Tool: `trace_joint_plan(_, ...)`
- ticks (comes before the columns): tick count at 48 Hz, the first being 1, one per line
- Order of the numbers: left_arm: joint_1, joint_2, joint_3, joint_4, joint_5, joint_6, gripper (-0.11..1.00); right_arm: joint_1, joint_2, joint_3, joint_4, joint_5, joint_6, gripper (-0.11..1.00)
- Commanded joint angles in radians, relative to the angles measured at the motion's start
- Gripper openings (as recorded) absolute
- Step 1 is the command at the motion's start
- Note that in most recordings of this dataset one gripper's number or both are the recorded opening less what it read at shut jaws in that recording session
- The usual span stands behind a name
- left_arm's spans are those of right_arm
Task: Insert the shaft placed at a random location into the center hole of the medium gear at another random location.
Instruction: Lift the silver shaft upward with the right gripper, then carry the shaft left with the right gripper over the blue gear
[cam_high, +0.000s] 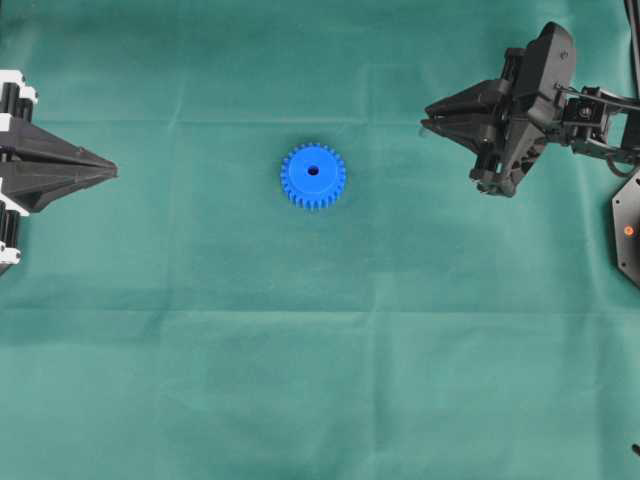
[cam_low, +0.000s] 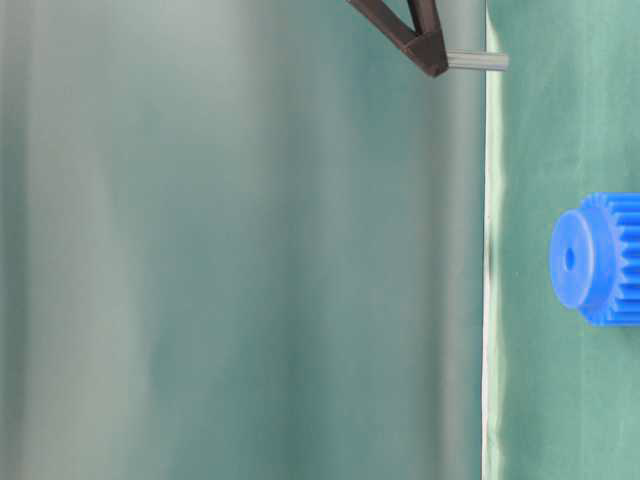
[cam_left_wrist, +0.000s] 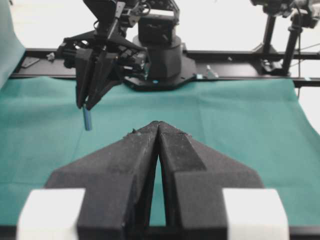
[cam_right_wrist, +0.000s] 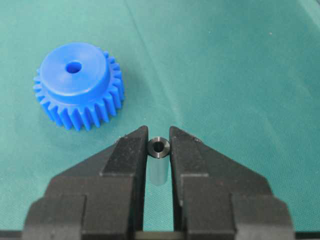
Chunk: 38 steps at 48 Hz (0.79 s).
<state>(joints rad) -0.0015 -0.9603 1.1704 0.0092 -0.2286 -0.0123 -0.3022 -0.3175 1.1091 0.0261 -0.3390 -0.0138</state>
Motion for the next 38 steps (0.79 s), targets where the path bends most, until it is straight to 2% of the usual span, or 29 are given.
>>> trace_joint_plan(1, 0.0, 0.006, -0.015, 0.003, -0.005, 0.002, 0.0, 0.0, 0.002, -0.031, 0.005, 0.0, 0.005, 0.13)
trace_joint_plan(14, 0.0, 0.006, -0.015, 0.002, -0.005, 0.003, 0.0, 0.035, 0.077, -0.104, 0.003, -0.003, 0.006, 0.13)
trace_joint_plan(38, 0.003, 0.009, -0.015, 0.003, -0.005, 0.006, 0.0, 0.137, 0.299, -0.364, 0.0, 0.032, 0.003, 0.13)
